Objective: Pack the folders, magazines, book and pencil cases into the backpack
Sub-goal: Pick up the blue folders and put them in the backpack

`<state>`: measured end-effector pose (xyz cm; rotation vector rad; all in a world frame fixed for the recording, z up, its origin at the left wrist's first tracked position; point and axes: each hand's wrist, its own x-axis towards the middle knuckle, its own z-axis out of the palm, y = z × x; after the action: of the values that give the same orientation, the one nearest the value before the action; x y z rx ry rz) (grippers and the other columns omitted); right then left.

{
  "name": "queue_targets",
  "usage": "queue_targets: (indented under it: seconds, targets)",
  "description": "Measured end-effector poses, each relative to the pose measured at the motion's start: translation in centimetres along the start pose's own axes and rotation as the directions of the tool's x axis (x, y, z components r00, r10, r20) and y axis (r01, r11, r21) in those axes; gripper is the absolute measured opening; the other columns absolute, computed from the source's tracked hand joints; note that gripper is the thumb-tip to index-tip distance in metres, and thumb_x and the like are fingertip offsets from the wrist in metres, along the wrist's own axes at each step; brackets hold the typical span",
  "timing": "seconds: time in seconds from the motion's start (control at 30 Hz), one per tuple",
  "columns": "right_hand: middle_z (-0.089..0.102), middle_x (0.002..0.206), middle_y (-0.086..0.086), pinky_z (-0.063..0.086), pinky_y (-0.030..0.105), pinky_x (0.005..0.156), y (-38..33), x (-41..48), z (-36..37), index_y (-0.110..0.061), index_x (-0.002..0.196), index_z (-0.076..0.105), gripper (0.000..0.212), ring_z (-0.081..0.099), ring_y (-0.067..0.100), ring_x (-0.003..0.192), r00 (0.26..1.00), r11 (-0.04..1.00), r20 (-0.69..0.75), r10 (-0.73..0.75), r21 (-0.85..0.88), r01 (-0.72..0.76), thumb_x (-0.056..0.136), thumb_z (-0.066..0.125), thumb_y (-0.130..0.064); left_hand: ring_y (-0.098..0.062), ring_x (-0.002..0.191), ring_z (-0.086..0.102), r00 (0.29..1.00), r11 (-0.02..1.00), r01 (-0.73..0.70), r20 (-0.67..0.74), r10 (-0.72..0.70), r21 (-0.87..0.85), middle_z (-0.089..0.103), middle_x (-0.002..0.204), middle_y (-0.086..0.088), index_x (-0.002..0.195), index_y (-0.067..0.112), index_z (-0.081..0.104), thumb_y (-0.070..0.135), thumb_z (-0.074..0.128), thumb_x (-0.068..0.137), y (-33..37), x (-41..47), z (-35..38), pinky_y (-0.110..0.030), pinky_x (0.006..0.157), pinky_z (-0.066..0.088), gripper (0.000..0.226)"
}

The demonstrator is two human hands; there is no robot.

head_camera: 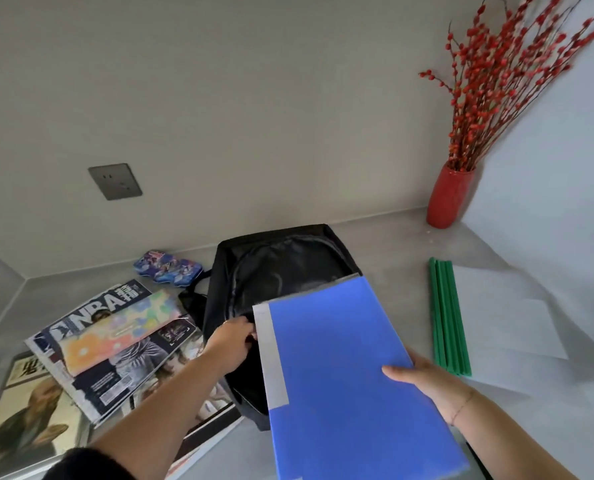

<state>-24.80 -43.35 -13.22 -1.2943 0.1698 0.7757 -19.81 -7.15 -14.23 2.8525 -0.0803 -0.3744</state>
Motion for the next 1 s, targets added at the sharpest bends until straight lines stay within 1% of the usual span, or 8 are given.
queue_targets:
  seconds: [0.17,0.3,0.4,0.5,0.57,0.73,0.9,1.0]
  targets:
    - [0.067,0.123,0.005,0.049,0.048,0.096,1.6,0.0,-0.4,-0.023,0.128,0.053,0.053,0.064,0.027,0.112,0.996,0.993,-0.033,0.089,-0.076,-0.091,0.078,0.069,-0.016,-0.027,0.107,0.052,0.997,0.930,-0.044,-0.044,0.064,0.365,0.050,0.112,-0.005,0.109,0.018,0.065,0.010,0.050,0.085,-0.7,1.1,2.1,-0.036,0.087,0.046,0.030]
    - [0.069,0.119,-0.001,0.055,0.036,0.085,1.9,-0.1,-0.9,-0.027,0.126,0.052,0.044,0.066,0.019,0.110,0.990,0.981,-0.058,0.132,-0.134,-0.138,0.087,0.063,-0.009,-0.024,0.111,0.051,0.996,0.908,-0.042,-0.053,0.071,0.416,0.044,0.121,-0.003,0.125,0.022,0.051,0.017,0.058,0.085,-0.7,2.1,3.5,-0.033,0.090,0.044,0.041]
    - [0.068,0.121,0.000,0.053,0.038,0.091,2.4,-0.3,-1.0,-0.029,0.125,0.053,0.052,0.065,0.021,0.111,0.982,0.964,-0.094,0.166,-0.192,-0.182,0.078,0.069,-0.011,-0.020,0.113,0.052,0.995,0.907,-0.033,-0.067,0.068,0.420,0.043,0.124,-0.002,0.128,0.023,0.044,0.033,0.065,0.083,-0.9,3.1,4.1,-0.032,0.088,0.046,0.051]
    - [0.072,0.113,0.000,0.056,0.033,0.081,3.1,-0.6,-1.1,-0.029,0.119,0.057,0.050,0.068,0.019,0.103,0.972,0.951,-0.094,0.216,-0.205,-0.231,0.073,0.068,-0.014,-0.020,0.109,0.054,0.993,0.870,-0.083,-0.036,0.115,0.487,0.046,0.122,-0.003,0.121,0.018,0.048,0.044,0.057,0.088,-0.6,4.1,3.9,-0.032,0.082,0.047,0.043]
    - [0.073,0.110,-0.001,0.056,0.030,0.077,3.4,-0.7,-1.0,-0.028,0.118,0.058,0.049,0.069,0.018,0.101,0.969,0.949,-0.092,0.229,-0.200,-0.243,0.072,0.069,-0.014,-0.023,0.106,0.055,0.987,0.826,-0.126,-0.014,0.160,0.550,0.050,0.119,-0.004,0.118,0.015,0.049,0.035,0.053,0.092,-0.4,4.6,3.7,-0.034,0.081,0.048,0.033]
    - [0.070,0.116,0.004,0.053,0.036,0.091,3.7,-0.3,-0.5,-0.025,0.121,0.058,0.051,0.065,0.022,0.109,0.968,0.943,-0.105,0.226,-0.226,-0.244,0.072,0.070,-0.016,-0.026,0.099,0.060,0.977,0.744,-0.183,0.031,0.213,0.643,0.060,0.107,-0.005,0.108,0.013,0.055,0.005,0.056,0.081,-0.1,5.1,3.7,-0.034,0.082,0.047,0.028]
    - [0.067,0.122,0.008,0.053,0.035,0.091,3.7,0.4,0.1,-0.021,0.122,0.059,0.049,0.063,0.025,0.112,0.967,0.942,-0.092,0.239,-0.219,-0.254,0.075,0.069,-0.014,-0.018,0.043,0.058,0.937,0.806,-0.170,-0.161,0.311,0.566,0.056,0.046,0.001,0.054,0.016,0.059,0.008,0.084,0.040,0.5,4.1,2.9,-0.021,0.038,0.043,0.030]
    - [0.068,0.120,0.007,0.049,0.040,0.099,3.7,1.2,0.2,-0.021,0.120,0.060,0.039,0.063,0.024,0.112,0.958,0.931,-0.102,0.266,-0.232,-0.283,0.084,0.066,-0.009,-0.020,0.026,0.042,0.875,0.877,-0.180,-0.335,0.350,0.446,0.042,0.032,-0.002,0.046,0.011,0.049,0.002,0.083,0.039,0.7,3.8,2.0,-0.016,0.030,0.033,0.036]
